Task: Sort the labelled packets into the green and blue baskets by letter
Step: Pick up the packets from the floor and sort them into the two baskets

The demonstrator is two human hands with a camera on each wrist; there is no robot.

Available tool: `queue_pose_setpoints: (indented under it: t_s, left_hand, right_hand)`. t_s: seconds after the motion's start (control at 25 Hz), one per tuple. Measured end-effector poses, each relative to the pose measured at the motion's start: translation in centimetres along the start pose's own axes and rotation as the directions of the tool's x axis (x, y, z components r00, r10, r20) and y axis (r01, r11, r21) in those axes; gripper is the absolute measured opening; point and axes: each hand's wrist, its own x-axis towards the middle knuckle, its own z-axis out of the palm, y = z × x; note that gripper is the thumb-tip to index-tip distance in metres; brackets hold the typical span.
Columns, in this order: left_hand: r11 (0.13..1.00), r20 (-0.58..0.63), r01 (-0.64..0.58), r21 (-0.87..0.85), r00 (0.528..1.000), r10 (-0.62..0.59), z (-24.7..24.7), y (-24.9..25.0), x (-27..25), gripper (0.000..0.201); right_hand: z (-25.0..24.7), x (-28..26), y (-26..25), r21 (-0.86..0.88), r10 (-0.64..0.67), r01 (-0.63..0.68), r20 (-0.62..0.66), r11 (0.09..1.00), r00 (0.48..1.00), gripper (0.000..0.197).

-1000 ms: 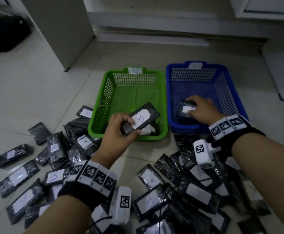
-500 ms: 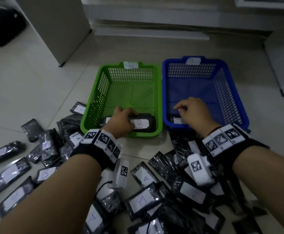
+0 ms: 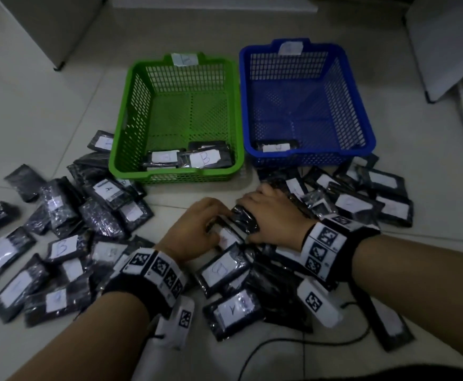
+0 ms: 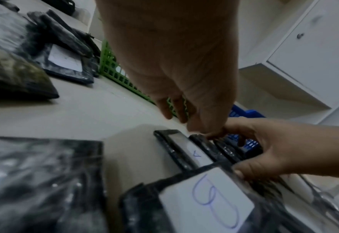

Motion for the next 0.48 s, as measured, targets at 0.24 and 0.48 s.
queue_pose_setpoints:
  t_s: [0.24,0.48]
  left_hand:
    - [0.979,0.222,-0.003,0.206,0.974,-0.044,0.0,-2.4,-1.1,0.056]
    - [0.877,0.175,0.299,-0.376,0.952,-0.25,-5.7,-1.9,-0.6,0.063]
  right_hand:
    - [0.0,0.5,-1.7,-0.01,0.087,-0.087,0.023,0.996,0.996,0.077]
    - [-4.5,1.2,-1.3,0.976,0.249,-0.185,0.152,0.118,0.956,0.036]
